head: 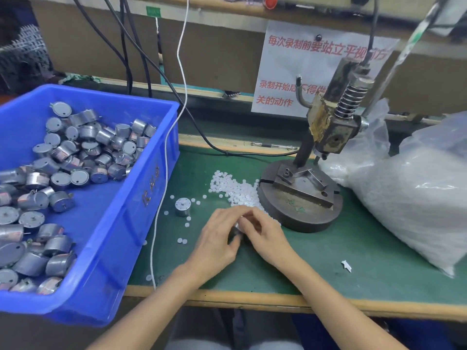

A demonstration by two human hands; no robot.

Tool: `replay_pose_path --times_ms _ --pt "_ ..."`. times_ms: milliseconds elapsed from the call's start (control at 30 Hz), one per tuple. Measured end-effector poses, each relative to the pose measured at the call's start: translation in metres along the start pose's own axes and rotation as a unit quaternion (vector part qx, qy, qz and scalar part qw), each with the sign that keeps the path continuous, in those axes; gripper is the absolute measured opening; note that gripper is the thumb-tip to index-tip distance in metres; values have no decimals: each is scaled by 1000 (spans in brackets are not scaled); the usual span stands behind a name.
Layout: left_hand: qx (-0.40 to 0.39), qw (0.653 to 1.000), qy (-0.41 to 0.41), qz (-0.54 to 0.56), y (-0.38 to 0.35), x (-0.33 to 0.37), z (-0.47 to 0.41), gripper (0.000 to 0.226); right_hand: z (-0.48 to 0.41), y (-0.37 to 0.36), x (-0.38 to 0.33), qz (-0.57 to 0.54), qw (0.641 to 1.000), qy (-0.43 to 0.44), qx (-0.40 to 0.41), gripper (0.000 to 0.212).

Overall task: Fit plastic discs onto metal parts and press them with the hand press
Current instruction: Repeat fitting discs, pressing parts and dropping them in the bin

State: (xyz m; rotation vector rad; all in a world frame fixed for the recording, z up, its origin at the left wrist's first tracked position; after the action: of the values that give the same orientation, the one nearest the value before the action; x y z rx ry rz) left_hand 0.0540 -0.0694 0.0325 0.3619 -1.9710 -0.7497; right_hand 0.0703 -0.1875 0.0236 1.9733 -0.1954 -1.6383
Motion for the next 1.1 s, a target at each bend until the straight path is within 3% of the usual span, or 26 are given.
replay_pose_path --times_ms 167,367,433,500,600,667,900,1000,1100 --pt "-84 993 -20 78 -11 21 -40 64 3 44 11 -141 980 -140 32 26" --pt "-135 981 -15 140 -41 52 -83 49 14 88 28 -338 909 -213 117 43" --pt "-126 983 -13 137 -50 56 -93 38 19 98 35 -380 884 -221 161 39" --pt "-68 995 -5 72 -54 54 -106 33 25 108 42 -399 867 -214 210 30" --pt "9 998 19 -63 -61 45 -124 40 33 120 48 -364 876 -201 243 19" --pt "32 995 31 -93 -67 42 -135 41 37 125 51 -340 890 -196 234 17" --pt "31 996 65 -44 -81 33 -160 43 46 146 50 -245 926 -162 238 21" --pt "40 996 70 -29 -82 34 -160 41 32 181 23 -175 934 -100 295 23" --pt "44 996 82 -12 -82 34 -158 38 2 244 -29 -113 914 4 391 16"
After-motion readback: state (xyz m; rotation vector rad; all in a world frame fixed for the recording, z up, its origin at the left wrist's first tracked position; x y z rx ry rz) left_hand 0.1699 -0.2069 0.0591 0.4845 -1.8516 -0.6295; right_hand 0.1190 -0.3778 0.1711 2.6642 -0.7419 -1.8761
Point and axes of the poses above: each hand's wrist, its own z-axis away from the middle knuckle, its own y-axis out of the back of the hand, x = y × z, the point moved 5 cm from there along -z, towards the middle knuckle, and after that the axes turned 7 degrees about -x, right-handed, at the moved point
